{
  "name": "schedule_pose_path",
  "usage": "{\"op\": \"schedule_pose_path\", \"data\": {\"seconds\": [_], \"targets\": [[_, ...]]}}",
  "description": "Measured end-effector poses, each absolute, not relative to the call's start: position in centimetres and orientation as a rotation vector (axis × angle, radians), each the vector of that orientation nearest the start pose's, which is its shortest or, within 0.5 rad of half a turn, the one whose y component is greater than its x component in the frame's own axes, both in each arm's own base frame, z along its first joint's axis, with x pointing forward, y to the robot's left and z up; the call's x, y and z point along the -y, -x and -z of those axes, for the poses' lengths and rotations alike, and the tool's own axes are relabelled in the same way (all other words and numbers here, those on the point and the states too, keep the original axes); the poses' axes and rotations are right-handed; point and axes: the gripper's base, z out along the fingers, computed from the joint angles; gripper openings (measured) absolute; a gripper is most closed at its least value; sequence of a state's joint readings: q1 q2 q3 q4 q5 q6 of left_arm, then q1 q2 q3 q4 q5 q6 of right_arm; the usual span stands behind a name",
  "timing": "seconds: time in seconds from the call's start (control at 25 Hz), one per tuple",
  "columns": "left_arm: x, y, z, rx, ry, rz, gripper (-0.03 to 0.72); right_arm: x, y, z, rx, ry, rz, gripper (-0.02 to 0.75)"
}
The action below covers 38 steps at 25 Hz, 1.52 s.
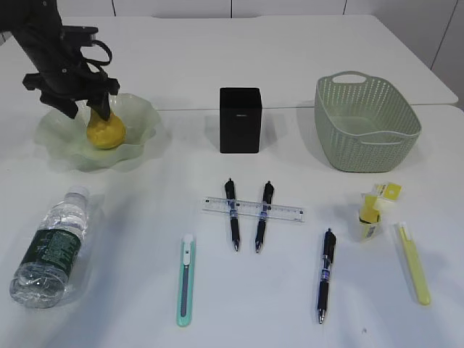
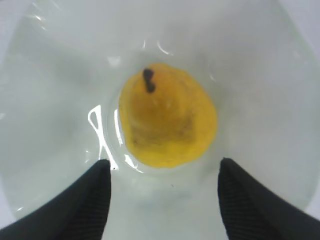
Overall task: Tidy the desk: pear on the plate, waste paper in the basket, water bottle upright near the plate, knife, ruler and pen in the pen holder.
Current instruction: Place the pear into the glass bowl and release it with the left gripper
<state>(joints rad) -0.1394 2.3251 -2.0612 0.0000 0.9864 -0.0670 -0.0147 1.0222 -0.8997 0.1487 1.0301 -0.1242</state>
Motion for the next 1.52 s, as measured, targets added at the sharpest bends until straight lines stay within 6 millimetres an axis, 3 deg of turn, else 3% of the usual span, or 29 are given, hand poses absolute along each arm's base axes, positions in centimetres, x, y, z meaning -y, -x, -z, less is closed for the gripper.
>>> {"op": "schedule_pose_path", "data": {"seconds": [0.2,0.72,1.16,1.32,1.52], "targets": [[6.9,-48.8,-23.7,-2.733,-0.099,0.058,0.479,-0.9,-18.1,-31.8,-2.623,0.086,-0.147,0.512],[6.3,-44.9,-30.8,-2.695,-0.098,0.063,0.479,-0.9,-18.1,-31.8,-2.626,0.087,-0.144,0.512],[5.2,-38.3,-29.0,-2.887,-0.123,0.009,0.477,-2.2,-18.0,-31.7,-2.646,0.172,-0.182,0.512],[4.8,-35.0,-28.4,-2.946,-0.149,0.005,0.478,-2.5,-18.9,-31.2,-2.699,0.161,-0.23,0.512],[4.7,-30.5,-27.6,-2.906,-0.125,0.094,0.478,-2.8,-21.5,-31.0,-2.752,0.141,-0.253,0.512]]}}
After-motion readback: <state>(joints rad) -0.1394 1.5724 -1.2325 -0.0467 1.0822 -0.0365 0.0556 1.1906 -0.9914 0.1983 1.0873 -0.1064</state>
